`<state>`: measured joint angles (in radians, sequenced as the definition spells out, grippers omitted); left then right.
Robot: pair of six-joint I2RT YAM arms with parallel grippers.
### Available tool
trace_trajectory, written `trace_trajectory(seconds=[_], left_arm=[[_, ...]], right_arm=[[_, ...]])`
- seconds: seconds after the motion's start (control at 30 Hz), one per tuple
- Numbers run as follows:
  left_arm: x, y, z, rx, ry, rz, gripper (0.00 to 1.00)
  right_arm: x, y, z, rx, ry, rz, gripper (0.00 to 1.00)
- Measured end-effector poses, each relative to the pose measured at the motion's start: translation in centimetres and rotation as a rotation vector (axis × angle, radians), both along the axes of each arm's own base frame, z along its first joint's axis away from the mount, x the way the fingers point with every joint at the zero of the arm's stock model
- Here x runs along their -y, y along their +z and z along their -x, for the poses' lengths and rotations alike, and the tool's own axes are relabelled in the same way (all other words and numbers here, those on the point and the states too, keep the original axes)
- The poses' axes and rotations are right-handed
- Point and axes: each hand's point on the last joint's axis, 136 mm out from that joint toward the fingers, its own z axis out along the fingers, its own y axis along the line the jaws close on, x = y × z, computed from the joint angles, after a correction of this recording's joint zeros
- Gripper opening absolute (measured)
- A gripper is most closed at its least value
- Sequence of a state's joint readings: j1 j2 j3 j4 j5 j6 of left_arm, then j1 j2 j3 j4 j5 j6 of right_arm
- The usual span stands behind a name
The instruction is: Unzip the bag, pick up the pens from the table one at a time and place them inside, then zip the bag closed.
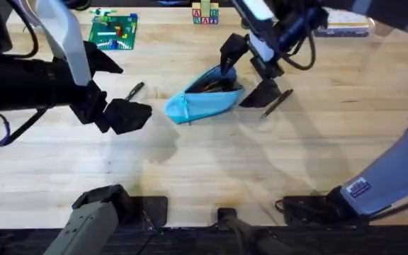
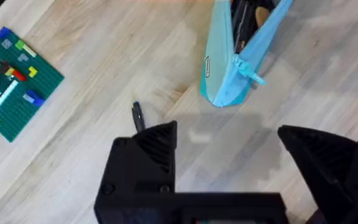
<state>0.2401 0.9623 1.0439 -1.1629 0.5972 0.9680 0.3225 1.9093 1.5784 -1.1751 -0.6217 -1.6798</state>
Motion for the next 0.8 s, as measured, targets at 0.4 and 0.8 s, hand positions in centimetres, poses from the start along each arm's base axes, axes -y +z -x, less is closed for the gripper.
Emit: trace_trajectory(seconds=[0.4,0.8], left_arm=[[0.0,0.0,0.0,0.000,0.000,0.000,0.996],[0.0,0.0,0.0,0.000,0.000,0.000,0.996]], right_arm=[[2.2,5.8,4.5,0.025,0.001,0.041,0.996],[4.4,7.3,8.2,-0.080,-0.048,0.148,0.996]])
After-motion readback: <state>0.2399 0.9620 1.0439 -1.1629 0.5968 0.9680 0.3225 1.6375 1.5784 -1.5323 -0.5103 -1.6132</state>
